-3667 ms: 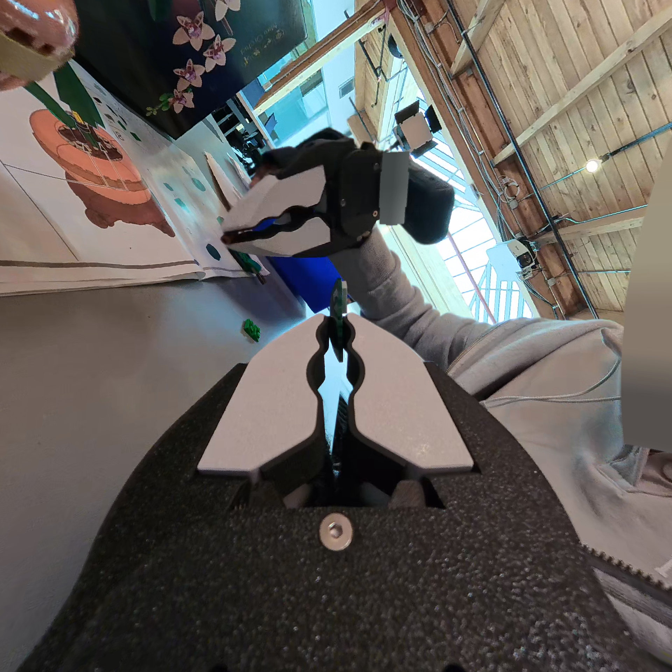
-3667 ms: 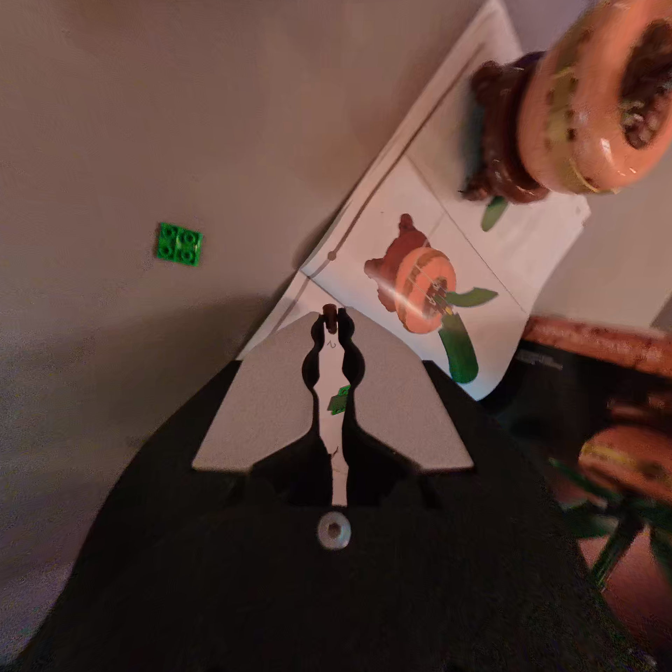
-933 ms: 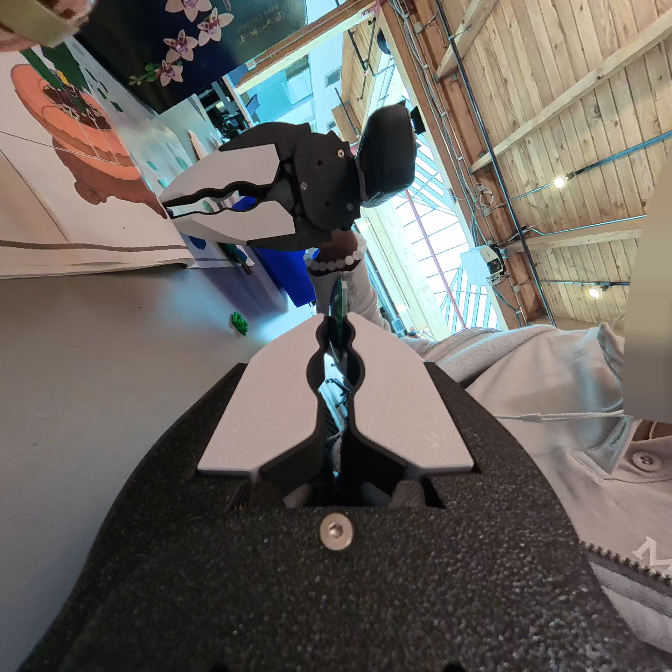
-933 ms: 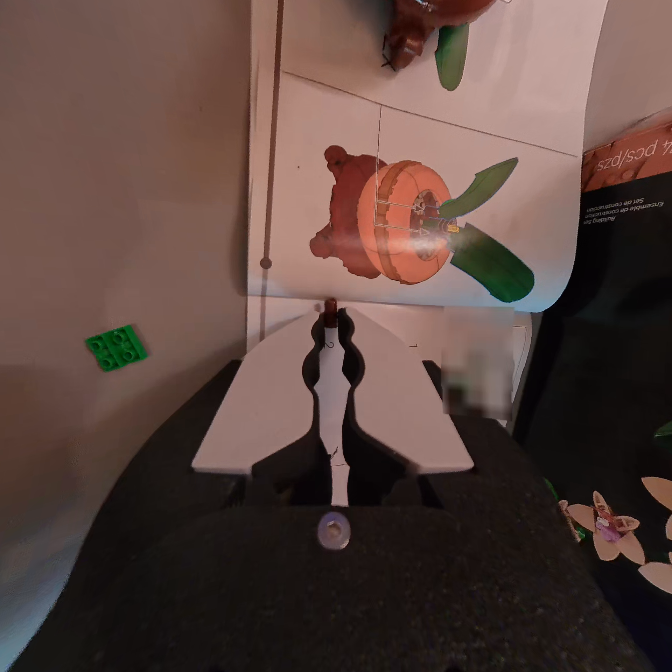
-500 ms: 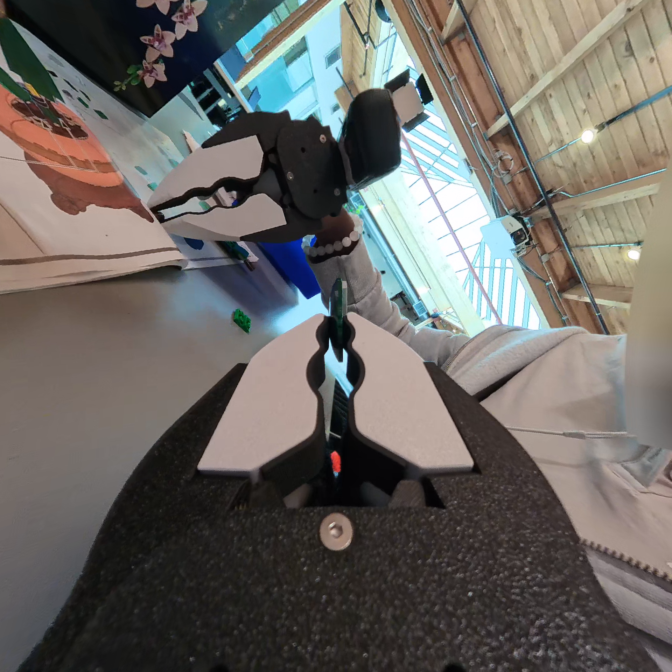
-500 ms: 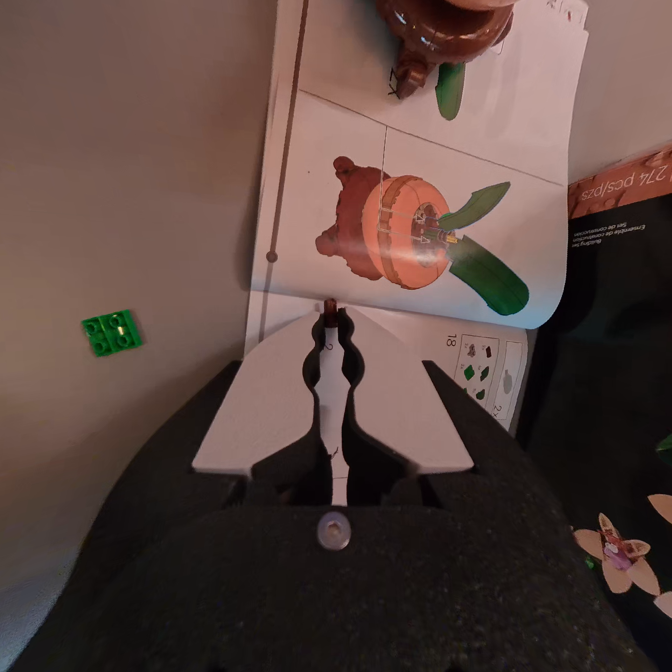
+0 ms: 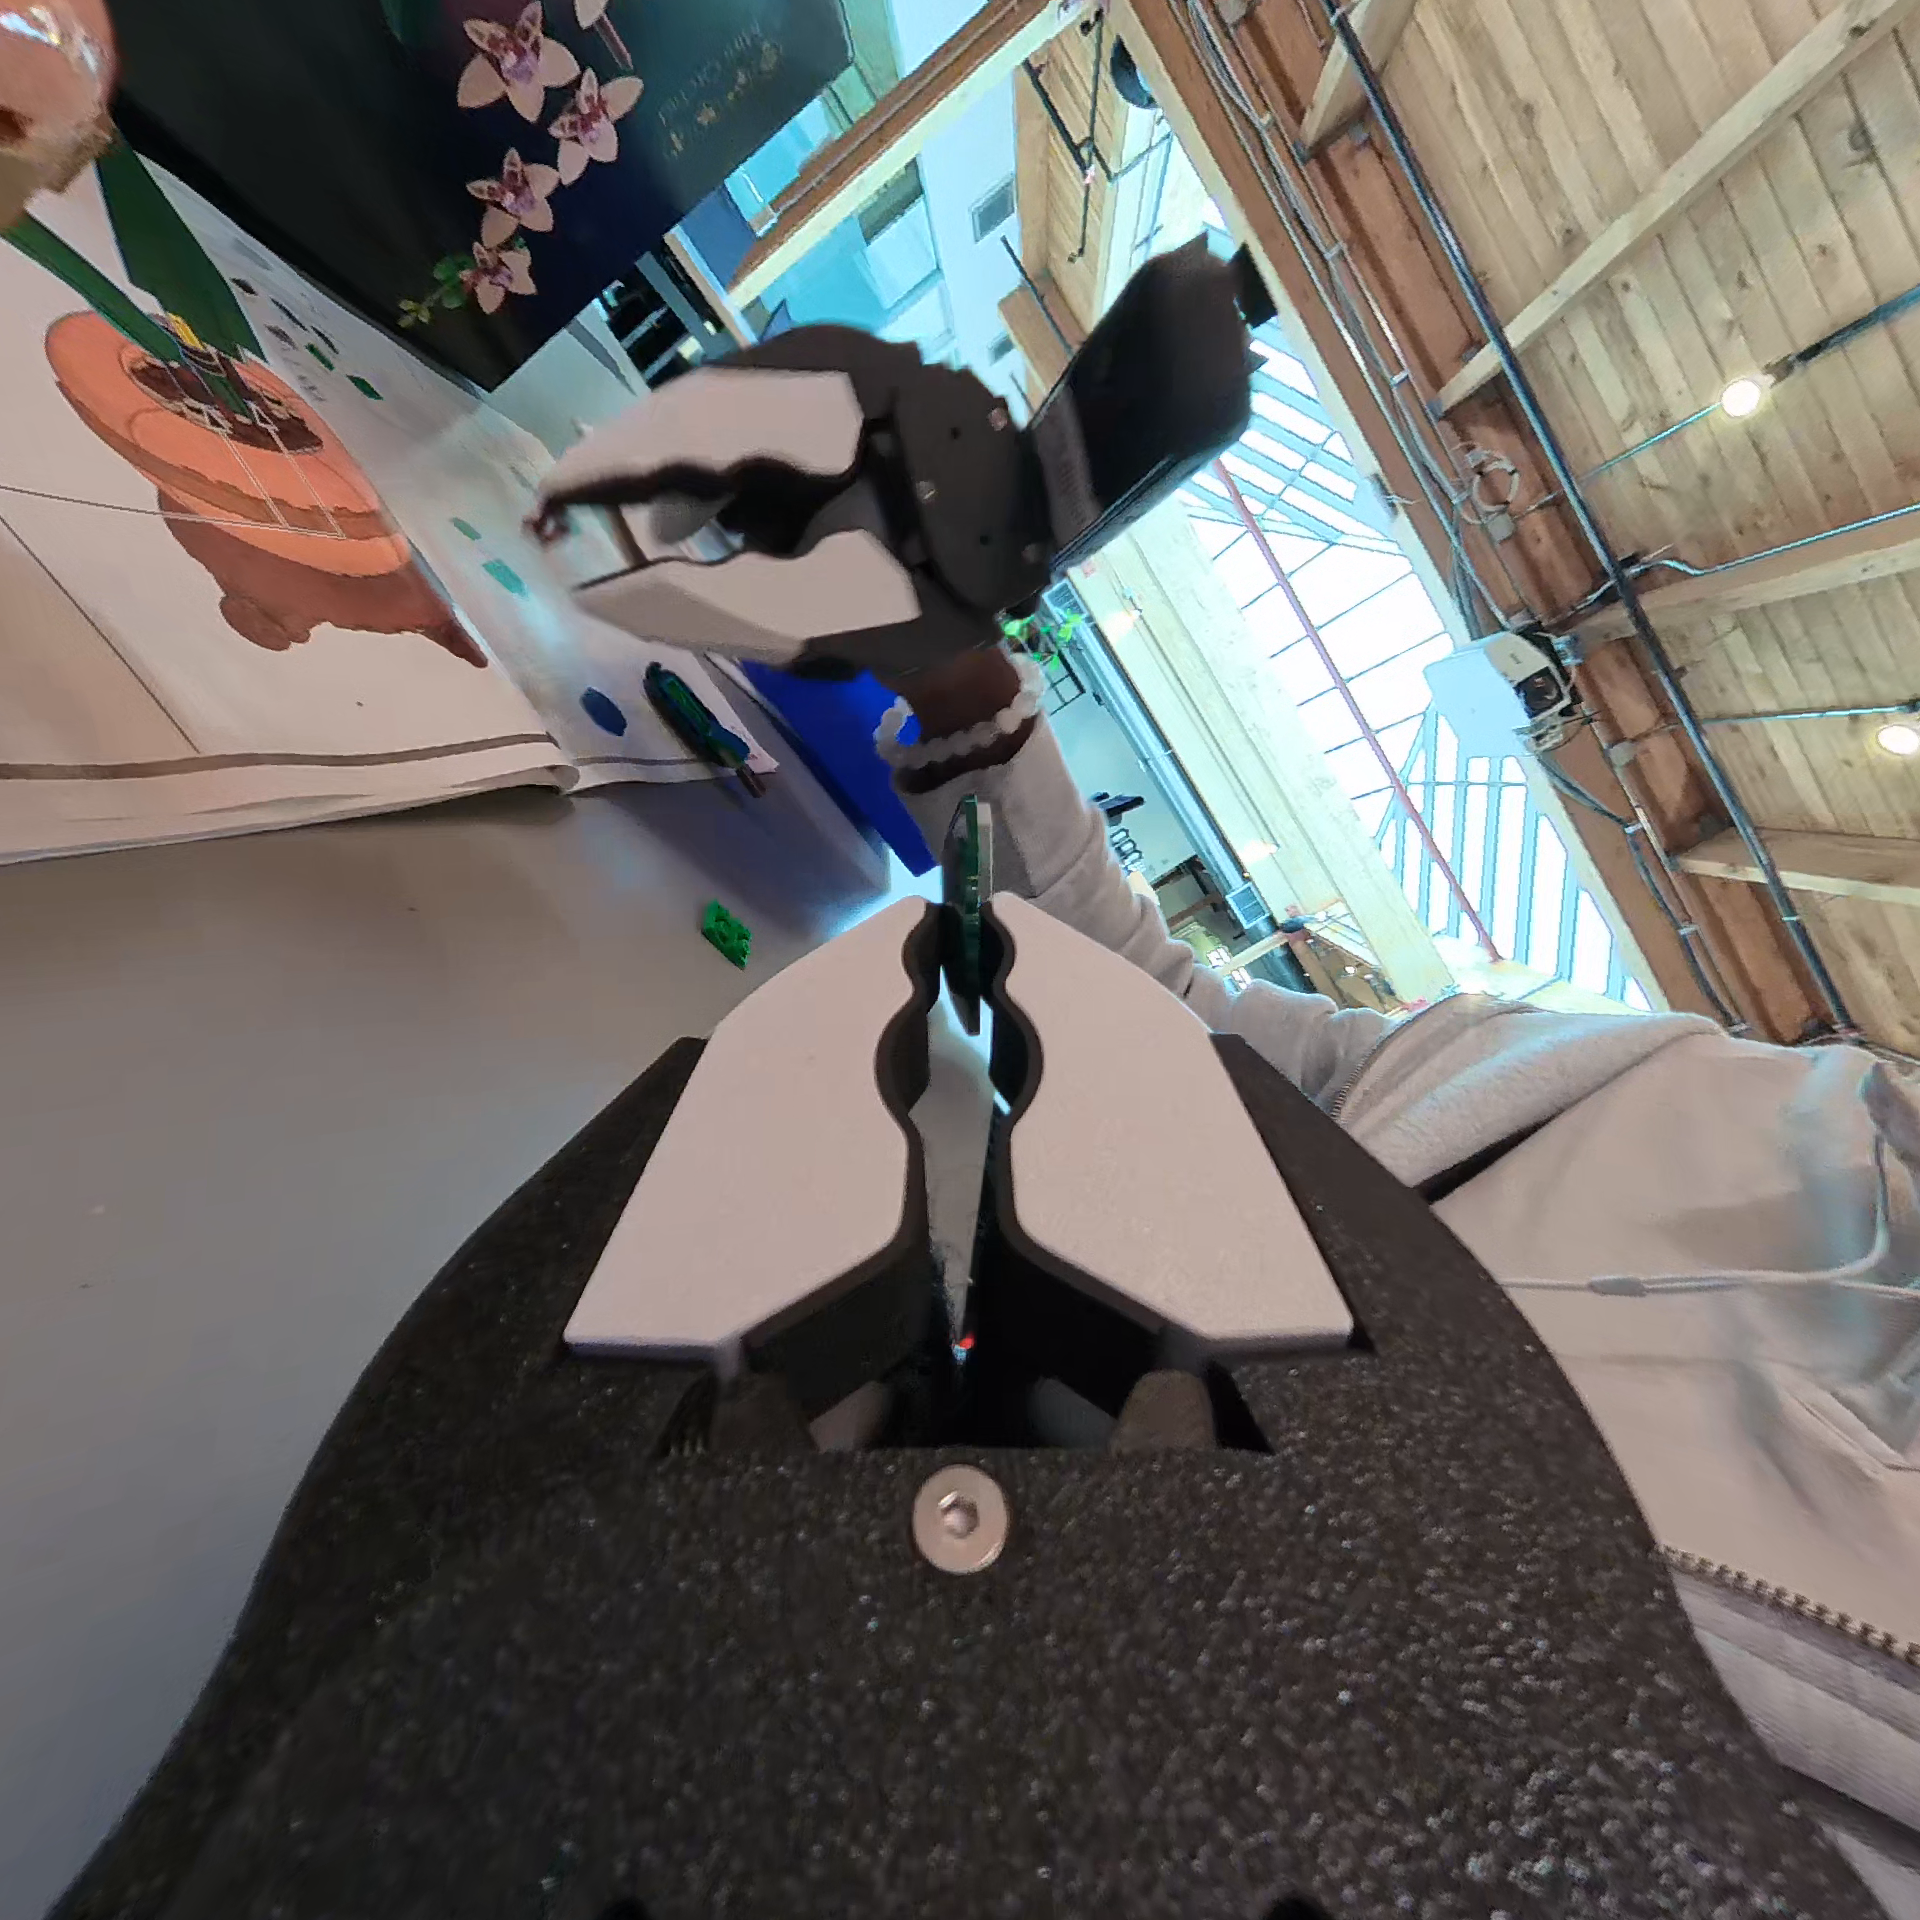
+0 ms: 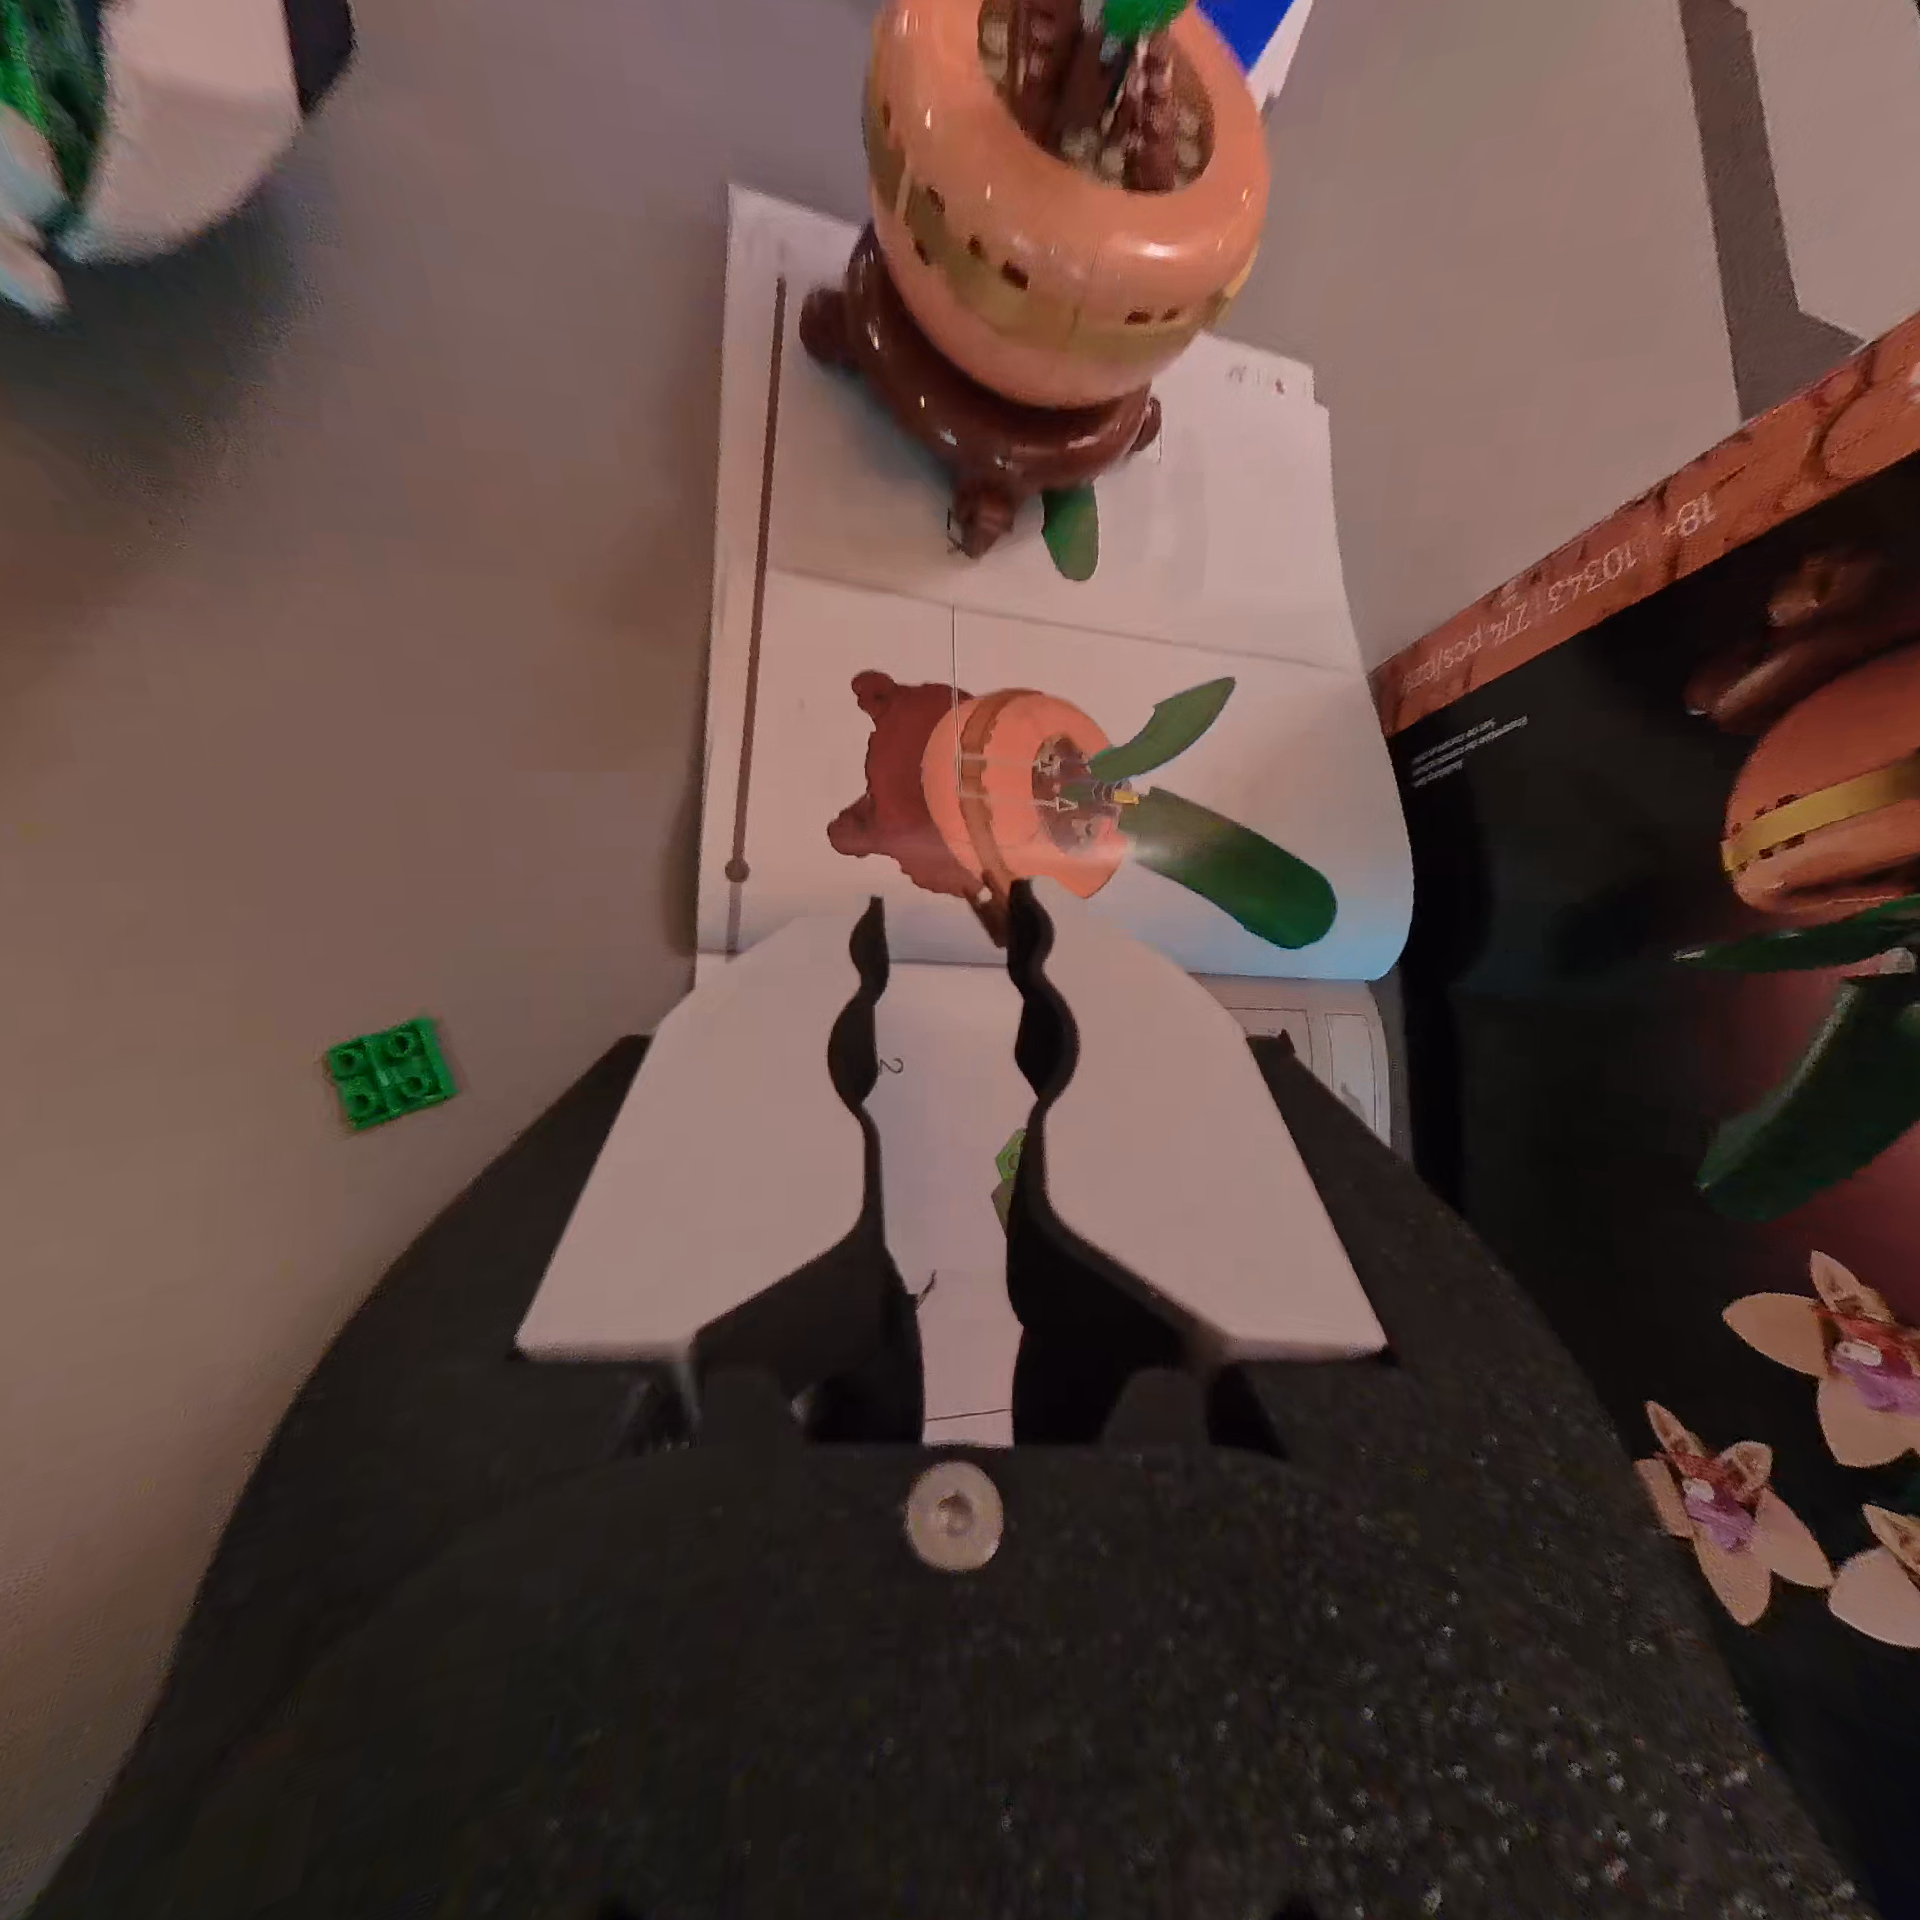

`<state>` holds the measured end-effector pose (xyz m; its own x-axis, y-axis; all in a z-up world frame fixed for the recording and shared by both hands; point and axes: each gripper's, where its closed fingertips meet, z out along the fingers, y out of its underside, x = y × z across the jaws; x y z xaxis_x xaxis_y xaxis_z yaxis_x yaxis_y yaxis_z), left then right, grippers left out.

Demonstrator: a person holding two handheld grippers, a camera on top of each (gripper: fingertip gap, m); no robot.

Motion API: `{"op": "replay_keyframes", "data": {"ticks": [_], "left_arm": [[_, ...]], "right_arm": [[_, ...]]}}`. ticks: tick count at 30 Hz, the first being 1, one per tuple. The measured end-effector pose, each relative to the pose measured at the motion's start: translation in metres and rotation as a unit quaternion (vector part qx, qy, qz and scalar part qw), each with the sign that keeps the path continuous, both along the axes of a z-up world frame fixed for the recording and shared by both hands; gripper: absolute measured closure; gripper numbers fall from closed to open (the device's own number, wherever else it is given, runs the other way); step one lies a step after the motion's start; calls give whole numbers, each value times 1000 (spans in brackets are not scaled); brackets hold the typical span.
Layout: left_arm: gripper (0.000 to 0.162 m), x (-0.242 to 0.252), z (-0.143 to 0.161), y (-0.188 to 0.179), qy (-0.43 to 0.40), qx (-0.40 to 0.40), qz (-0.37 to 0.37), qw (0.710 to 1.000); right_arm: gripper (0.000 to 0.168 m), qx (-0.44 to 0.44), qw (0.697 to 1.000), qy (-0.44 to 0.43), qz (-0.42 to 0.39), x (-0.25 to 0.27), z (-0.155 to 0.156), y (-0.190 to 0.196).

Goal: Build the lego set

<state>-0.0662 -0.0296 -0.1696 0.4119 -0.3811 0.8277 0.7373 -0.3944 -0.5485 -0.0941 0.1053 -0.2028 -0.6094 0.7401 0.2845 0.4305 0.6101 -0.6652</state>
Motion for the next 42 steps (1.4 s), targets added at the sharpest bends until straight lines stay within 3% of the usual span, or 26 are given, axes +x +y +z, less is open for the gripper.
{"op": "replay_keyframes", "data": {"ticks": [7, 10, 16, 19, 22, 25, 27, 29, 32, 34, 37, 40, 42], "left_arm": [[157, 0, 1, 0, -3, 2, -1, 1000], [157, 0, 1, 0, -3, 3, -3, 1000], [157, 2, 2, 1, 0, 6, -8, 1000], [157, 4, 2, 0, 10, 11, -7, 1000], [157, 5, 2, -1, 27, 15, -2, 1000], [157, 8, 0, 0, 36, 9, -6, 999], [157, 10, 0, 3, 38, 6, -10, 999], [157, 11, 0, 3, 48, 7, -8, 999], [157, 11, -1, 3, 56, 8, -3, 998], [157, 12, -1, 4, 55, 5, -5, 998], [157, 13, -1, 4, 57, 7, -8, 998], [157, 13, -1, 4, 57, 7, -8, 998], [157, 13, -1, 4, 57, 8, -7, 998]], "right_arm": [[160, -24, 998, -46, -41, 9, -12, 15], [162, 25, 995, -76, -54, 21, -20, 35], [161, -6, 983, -182, 2, 87, -19, 29], [153, -19, 965, -247, -82, 142, -16, 18], [155, 2, 922, -254, -293, 209, -15, 27], [157, -26, 890, -169, -422, 232, -13, 33], [158, -45, 876, -120, -465, 229, -15, 41], [160, -74, 893, -71, -437, 213, -13, 37], [164, 68, 932, -85, -347, 210, -19, 49], [166, 181, 927, -141, -297, 214, -23, 65], [168, 223, 930, -195, -220, 209, -28, 64], [167, 295, 909, -246, -163, 206, -5, 54], [165, 322, 908, -261, -64, 202, 11, 38]]}}
